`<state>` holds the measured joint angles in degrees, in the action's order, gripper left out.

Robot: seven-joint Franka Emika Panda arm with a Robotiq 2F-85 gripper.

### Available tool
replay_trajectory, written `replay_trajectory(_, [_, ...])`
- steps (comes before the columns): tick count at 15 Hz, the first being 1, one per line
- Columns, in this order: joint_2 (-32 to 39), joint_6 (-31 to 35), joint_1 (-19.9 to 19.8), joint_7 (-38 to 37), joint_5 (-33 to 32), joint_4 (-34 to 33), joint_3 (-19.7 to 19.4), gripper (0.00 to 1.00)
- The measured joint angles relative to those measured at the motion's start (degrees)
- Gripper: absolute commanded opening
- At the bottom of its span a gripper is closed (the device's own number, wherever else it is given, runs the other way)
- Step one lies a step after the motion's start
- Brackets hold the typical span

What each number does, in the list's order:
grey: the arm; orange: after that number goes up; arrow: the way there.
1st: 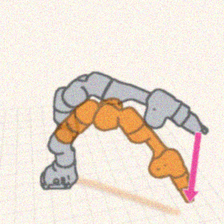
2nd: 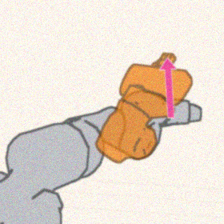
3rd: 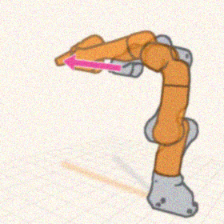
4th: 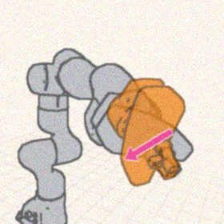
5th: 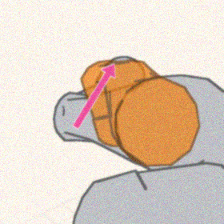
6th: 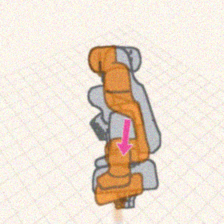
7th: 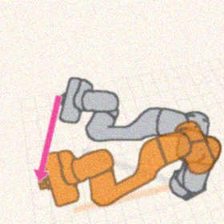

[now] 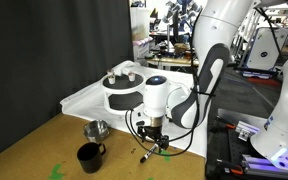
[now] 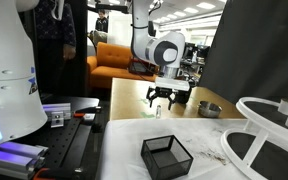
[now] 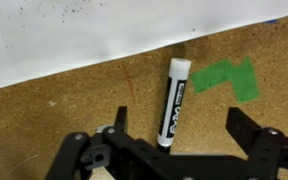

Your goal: Pick up the marker and place it in the black cup

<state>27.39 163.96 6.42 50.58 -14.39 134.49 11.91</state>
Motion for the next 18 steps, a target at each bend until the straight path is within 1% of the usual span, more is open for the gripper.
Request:
replay_trajectory(2, [1.6,-0.1,-0.1,0.4,-1.1,-0.7,0.0,1.0])
replay_trajectory(7, [1.4,-1.6,0.5,-0.1,-1.8,-1.8,-0.1,1.0])
replay_trajectory(12, [2.2,-5.4,1.4,-1.6,-3.2,-4.2,-1.5,1.0])
replay_trajectory(17, [5.4,-6.7,1.4,-1.5,-3.2,-6.8,-1.6,1.0])
replay_trajectory(18, [6.1,-6.7,1.4,-1.5,-3.2,-7.4,-1.6,0.75])
